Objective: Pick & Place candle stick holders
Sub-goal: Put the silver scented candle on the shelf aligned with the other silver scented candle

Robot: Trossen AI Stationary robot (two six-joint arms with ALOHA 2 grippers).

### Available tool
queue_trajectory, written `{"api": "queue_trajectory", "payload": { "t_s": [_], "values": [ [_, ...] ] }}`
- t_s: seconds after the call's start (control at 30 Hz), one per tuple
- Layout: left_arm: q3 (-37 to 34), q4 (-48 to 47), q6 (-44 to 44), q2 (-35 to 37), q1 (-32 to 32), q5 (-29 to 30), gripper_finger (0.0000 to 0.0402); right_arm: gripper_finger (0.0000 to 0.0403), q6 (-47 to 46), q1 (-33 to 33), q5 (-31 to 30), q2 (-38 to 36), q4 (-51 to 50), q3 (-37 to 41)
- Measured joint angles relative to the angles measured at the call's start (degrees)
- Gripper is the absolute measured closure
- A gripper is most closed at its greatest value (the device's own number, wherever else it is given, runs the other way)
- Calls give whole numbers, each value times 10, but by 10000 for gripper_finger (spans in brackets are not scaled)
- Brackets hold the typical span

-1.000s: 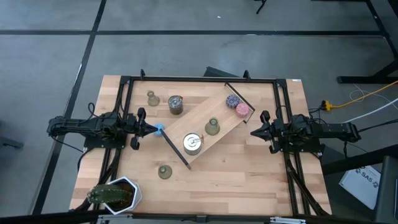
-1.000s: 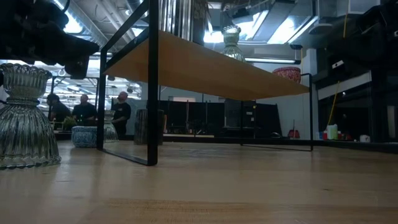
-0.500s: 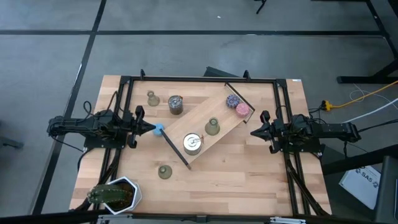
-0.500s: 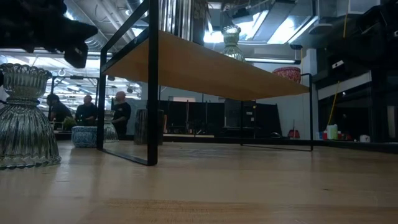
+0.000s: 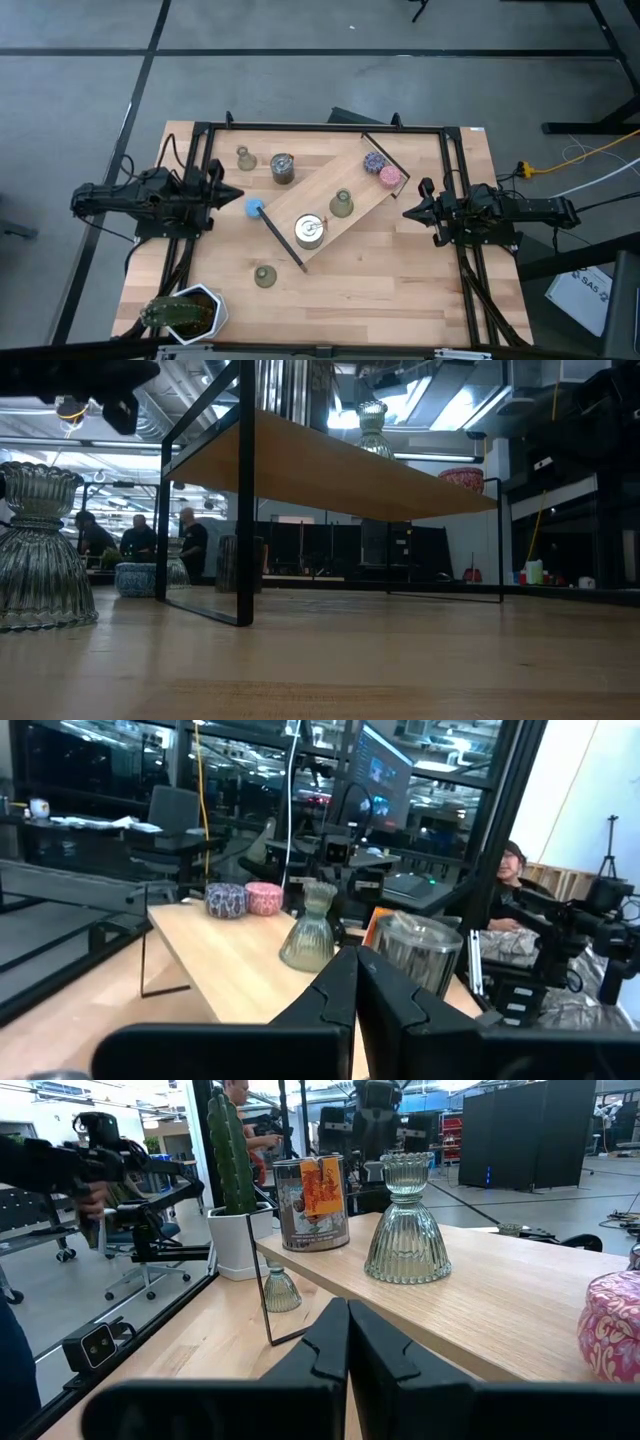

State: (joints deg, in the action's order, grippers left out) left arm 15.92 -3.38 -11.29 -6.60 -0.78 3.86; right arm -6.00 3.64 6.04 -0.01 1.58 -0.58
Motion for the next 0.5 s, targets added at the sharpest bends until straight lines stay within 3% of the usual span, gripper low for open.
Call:
{"api": "queue_trajectory", "payload": {
  "t_s": [0.5],
  "values": [
    [139, -3, 0, -159, 0, 19, 400, 393, 0, 0, 0, 0, 0, 0]
  ]
}}
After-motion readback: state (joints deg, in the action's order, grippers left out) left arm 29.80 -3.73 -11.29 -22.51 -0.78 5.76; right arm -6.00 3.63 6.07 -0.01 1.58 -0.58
